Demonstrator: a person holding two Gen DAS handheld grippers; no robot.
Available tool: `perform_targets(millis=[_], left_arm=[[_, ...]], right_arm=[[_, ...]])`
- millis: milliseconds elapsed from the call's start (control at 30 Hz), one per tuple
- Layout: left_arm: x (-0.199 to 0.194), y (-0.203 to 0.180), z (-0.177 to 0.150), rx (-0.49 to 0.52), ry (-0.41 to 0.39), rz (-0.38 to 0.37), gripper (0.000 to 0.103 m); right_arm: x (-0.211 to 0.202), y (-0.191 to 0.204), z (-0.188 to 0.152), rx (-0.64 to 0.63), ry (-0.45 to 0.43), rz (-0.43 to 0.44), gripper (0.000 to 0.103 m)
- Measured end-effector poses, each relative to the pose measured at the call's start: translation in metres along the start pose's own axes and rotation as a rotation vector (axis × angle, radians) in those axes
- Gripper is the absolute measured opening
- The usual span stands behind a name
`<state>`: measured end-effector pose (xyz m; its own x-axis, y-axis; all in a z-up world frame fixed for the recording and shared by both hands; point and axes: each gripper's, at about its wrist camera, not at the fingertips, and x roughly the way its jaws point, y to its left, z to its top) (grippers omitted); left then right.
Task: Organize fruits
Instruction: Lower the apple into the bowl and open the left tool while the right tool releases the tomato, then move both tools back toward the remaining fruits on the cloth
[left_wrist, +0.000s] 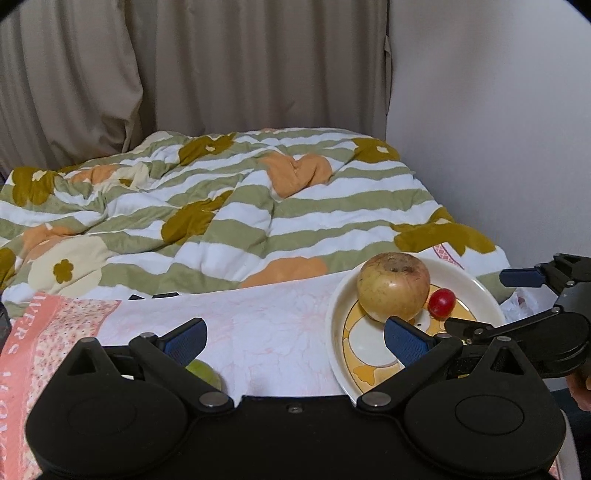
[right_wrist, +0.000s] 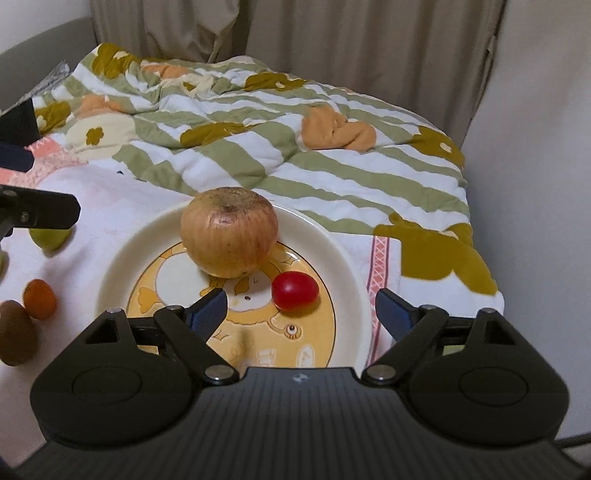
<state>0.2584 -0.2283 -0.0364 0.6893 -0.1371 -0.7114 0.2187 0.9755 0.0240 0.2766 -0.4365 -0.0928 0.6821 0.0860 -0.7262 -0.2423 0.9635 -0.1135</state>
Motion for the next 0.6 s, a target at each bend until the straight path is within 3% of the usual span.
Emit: perform_targets(millis=[600], left_arm=[[-0.139,0.0,-0.037,-0.074,-0.134,0.059,0.103]], right_arm=[[-0.141,-0.001,-0.015,0.185,-0.048,-0.027,0.103]])
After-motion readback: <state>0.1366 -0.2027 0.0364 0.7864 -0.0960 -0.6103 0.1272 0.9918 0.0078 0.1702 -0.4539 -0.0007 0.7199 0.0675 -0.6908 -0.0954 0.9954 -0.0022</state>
